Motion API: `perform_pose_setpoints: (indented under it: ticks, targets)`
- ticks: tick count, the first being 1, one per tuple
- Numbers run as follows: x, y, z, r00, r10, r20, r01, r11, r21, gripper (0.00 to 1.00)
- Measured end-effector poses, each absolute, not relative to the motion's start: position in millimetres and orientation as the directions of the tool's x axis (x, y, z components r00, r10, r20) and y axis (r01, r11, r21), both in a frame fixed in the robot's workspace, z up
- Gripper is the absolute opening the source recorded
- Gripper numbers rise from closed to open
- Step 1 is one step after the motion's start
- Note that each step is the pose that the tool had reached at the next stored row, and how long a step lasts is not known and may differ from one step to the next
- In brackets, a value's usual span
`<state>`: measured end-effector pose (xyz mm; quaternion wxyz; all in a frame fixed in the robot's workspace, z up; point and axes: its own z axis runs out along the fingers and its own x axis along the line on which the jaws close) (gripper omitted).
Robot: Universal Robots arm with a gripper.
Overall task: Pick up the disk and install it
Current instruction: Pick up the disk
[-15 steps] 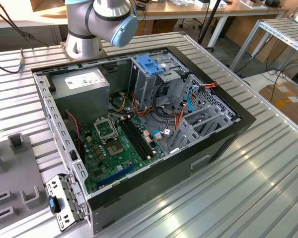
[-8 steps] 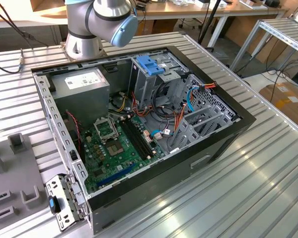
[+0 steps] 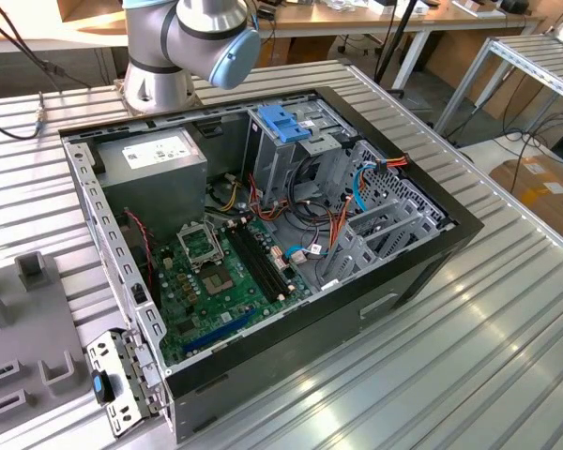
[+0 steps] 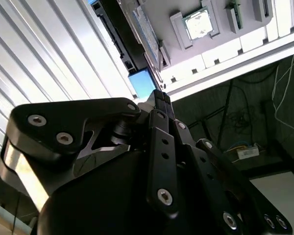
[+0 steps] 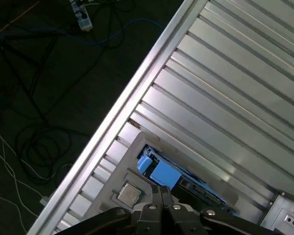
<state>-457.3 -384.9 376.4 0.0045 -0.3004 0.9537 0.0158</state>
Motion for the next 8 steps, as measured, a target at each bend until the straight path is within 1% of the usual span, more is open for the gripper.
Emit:
perform_pose_setpoints:
  ticks: [8]
  targets:
    - [-457.2,-384.9,374.2,-0.709,-0.705,-0.012,-0.705,0.708,0.02,0.11]
